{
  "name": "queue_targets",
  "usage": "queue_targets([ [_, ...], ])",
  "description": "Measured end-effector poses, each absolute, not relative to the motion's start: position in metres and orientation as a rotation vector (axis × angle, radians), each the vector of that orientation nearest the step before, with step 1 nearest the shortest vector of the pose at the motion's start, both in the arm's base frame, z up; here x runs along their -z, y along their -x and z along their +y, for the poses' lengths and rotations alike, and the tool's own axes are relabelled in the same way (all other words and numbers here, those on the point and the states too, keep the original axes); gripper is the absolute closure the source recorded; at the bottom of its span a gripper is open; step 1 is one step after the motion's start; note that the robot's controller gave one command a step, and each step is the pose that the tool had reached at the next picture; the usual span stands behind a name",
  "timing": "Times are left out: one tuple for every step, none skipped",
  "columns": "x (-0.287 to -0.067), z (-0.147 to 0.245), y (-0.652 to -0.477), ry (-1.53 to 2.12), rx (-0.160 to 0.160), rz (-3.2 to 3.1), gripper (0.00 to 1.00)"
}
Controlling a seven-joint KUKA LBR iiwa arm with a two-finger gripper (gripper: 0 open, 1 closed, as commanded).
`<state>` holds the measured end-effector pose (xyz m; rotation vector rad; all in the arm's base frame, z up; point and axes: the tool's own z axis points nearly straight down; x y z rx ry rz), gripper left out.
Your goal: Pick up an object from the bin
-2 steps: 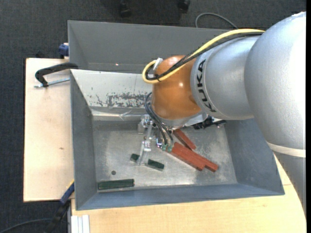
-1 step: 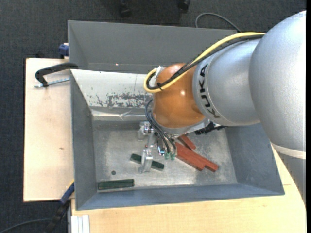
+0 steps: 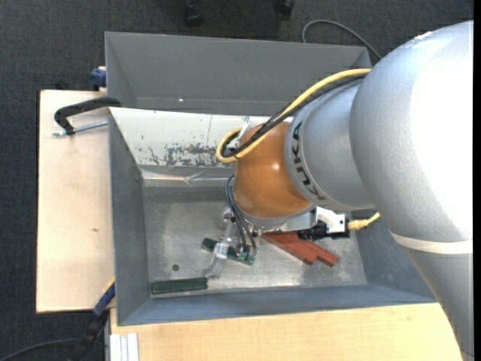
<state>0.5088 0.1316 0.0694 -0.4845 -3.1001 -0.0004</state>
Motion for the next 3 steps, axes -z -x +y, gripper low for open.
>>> queue_targets([
  [-0.07,0.132,-0.509,0.484,0.002,-3.103,0.0],
  [-0.07,0.132,-0.509,0.485,0.003,-3.103,1.0],
  [-0.127,0.133,-0.511,0.485,0.007,-3.112,1.0],
])
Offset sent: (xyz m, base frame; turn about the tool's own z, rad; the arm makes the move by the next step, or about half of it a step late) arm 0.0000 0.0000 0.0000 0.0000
